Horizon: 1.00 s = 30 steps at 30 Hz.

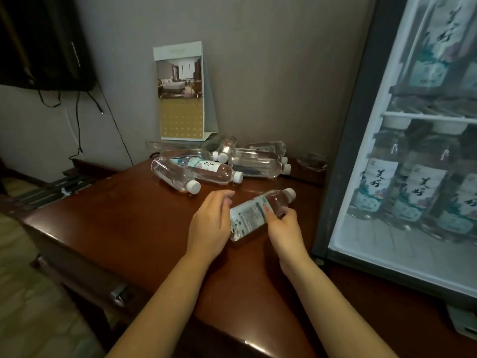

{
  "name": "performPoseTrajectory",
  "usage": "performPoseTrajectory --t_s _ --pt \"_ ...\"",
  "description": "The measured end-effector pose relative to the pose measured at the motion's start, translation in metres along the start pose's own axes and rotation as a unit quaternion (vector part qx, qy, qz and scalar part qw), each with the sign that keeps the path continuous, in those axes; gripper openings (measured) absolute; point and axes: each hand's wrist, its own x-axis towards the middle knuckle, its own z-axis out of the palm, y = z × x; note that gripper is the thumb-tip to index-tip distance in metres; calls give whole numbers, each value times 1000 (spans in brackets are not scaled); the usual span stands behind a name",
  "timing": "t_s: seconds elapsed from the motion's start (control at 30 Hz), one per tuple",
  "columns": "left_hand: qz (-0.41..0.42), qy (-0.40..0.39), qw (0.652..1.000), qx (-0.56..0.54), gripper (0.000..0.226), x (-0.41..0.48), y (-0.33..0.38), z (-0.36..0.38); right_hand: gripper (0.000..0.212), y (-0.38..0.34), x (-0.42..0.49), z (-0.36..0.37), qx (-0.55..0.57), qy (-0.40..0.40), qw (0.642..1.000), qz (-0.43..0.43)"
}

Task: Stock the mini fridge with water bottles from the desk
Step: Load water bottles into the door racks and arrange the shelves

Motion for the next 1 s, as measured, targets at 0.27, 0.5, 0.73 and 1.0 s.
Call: performPoseTrajectory --t_s 0.27,0.5,0.73,1.0 --pt "-37 -100 993 -56 38 -1 0 6 54 -5 6 -9 93 71 992 41" --pt "-39 -154 979 -129 25 -2 0 6 85 -2 7 0 48 100 992 59" --pt "-37 -229 967 -106 38 -3 2 11 124 -7 -4 -6 -6 20 999 34" --pt "-39 -192 975 -107 41 -2 -1 10 116 -13 -11 -19 118 -84 989 13"
